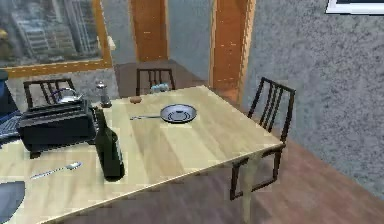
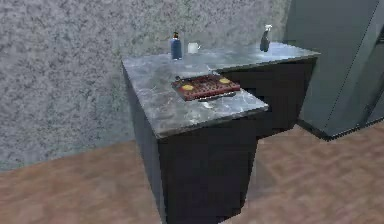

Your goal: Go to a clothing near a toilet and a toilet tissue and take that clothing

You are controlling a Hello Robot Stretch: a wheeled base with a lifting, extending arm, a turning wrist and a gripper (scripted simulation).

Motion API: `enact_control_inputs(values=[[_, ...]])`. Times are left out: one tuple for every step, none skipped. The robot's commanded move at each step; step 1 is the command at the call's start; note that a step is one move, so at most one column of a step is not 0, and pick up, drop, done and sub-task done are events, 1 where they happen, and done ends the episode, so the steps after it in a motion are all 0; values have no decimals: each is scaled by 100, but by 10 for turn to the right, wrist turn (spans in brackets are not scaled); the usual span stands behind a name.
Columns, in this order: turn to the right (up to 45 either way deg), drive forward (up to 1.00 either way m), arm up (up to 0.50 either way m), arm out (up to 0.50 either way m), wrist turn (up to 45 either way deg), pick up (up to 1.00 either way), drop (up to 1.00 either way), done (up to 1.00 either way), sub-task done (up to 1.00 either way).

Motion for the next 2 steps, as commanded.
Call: enact_control_inputs(values=[[420, 0, 0, 0, 0, 0, 0, 0, 0], [0, 50, 0, 0, 0, 0, 0, 0, 0]])
